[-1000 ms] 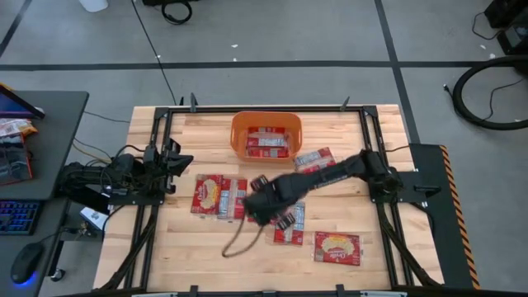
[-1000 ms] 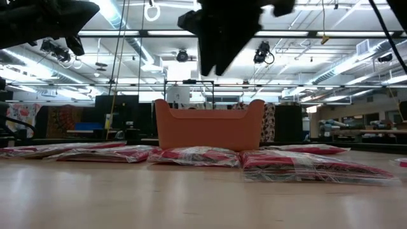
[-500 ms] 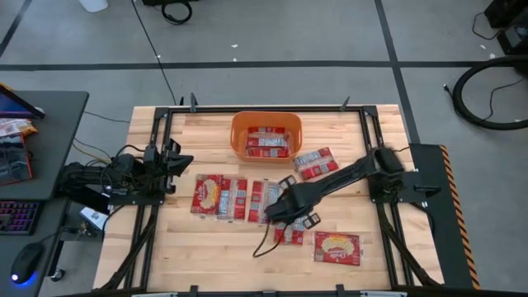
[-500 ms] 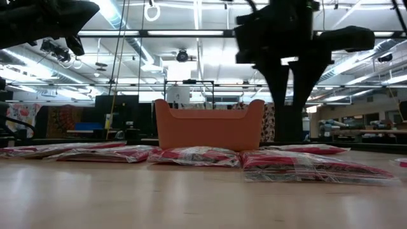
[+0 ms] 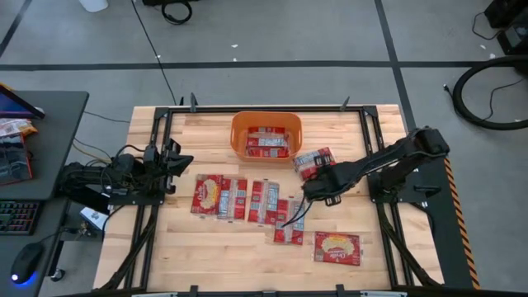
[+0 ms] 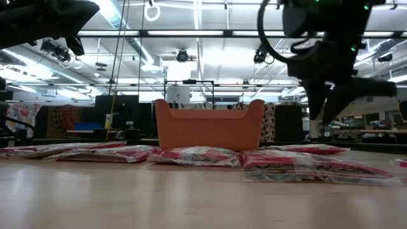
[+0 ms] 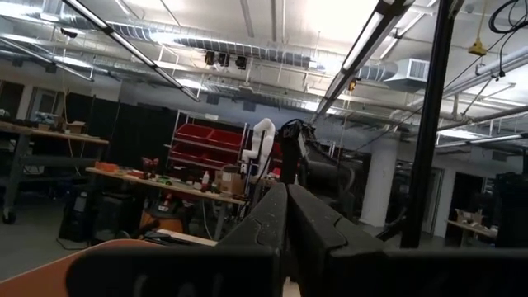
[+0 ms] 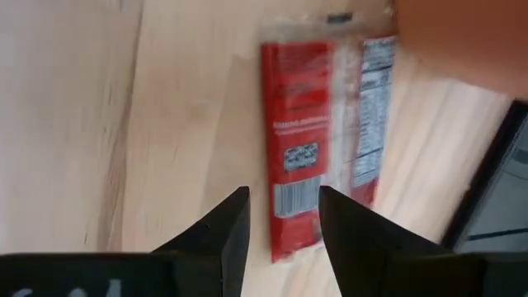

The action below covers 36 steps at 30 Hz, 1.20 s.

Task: Sort popcorn bags into baskets
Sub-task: Put the red popcorn bag into the orange bin

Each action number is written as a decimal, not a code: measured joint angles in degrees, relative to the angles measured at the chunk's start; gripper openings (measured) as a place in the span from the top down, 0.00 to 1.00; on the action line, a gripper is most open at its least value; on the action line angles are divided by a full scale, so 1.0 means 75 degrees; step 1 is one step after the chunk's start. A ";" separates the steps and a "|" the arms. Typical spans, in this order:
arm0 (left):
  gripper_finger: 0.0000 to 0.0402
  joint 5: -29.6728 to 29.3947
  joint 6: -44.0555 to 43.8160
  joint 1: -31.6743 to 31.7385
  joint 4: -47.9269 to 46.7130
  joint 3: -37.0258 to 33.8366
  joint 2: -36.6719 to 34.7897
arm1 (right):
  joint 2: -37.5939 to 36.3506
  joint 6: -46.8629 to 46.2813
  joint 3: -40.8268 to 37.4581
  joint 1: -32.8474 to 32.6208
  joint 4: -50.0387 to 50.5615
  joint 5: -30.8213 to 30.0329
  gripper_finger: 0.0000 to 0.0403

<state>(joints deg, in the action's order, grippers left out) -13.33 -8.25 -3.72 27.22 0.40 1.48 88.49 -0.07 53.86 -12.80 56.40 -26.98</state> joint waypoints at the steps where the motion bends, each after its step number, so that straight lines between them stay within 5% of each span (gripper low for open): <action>1: 0.96 0.0001 0.0001 0.0001 -0.0003 0.0000 0.0001 | -0.0104 -0.0012 -0.0213 0.0042 -0.0273 -0.0003 0.62; 8: 0.96 0.0001 0.0009 -0.0001 -0.0001 0.0000 -0.0001 | -0.0260 -0.0134 -0.1117 0.0430 -0.1931 -0.0105 0.57; 19: 0.96 0.0001 0.0015 0.0000 -0.0006 0.0000 -0.0001 | 0.0581 0.0064 -0.1237 0.0886 -0.2188 -0.0882 0.43; 36: 0.96 0.0001 0.0072 0.0001 -0.0003 0.0000 -0.0001 | 0.0623 0.0349 -0.0767 0.0903 -0.1780 -0.0752 0.57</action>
<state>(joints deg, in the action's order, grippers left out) -13.32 -7.71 -3.71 27.20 0.40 1.48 93.16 2.55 48.10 -6.02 43.05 -32.62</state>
